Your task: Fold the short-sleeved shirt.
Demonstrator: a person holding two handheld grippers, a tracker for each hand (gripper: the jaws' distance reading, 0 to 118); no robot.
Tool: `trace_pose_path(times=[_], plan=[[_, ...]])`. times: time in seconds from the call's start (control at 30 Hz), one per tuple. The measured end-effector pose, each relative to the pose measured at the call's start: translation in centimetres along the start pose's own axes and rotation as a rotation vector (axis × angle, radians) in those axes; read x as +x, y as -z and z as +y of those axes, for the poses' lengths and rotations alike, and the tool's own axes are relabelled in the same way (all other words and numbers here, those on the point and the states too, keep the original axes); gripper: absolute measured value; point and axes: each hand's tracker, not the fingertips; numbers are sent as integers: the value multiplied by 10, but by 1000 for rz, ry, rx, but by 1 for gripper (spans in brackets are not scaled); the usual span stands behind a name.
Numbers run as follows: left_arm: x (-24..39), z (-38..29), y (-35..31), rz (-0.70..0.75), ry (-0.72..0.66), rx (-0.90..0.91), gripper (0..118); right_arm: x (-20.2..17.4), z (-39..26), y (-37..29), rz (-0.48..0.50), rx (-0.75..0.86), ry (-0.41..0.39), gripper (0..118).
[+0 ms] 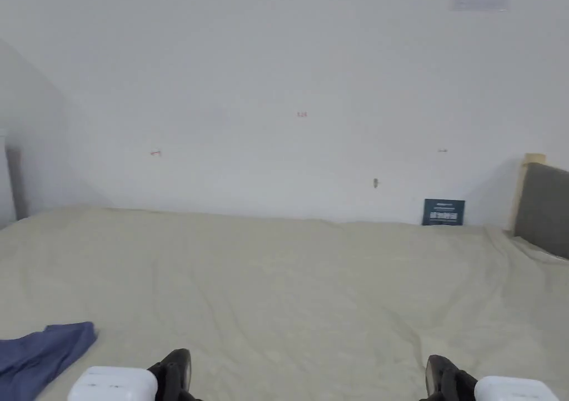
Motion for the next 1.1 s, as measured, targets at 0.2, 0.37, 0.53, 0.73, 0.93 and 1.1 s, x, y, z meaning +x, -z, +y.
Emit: trace_pose_path(times=[0.2,0.37,0.53,0.73,0.93,1.1], plan=[[-33,-1,-36,165,-16,10,0,-50,-3,17,187,-31,-31,0],[-64,-2,-73,343,-21,-14,0,-96,-7,20,371,-35,-40,0],[-84,-4,-103,471,-26,-33,0,-139,-15,16,519,-41,-68,0],[-103,-4,-109,536,-37,-51,0,-167,-19,21,617,-65,-55,0],[-134,-15,-81,535,-47,-131,0,-176,-28,44,627,-122,-51,0],[-182,-39,-39,516,-107,-215,0,-191,-45,73,617,-186,-84,0]])
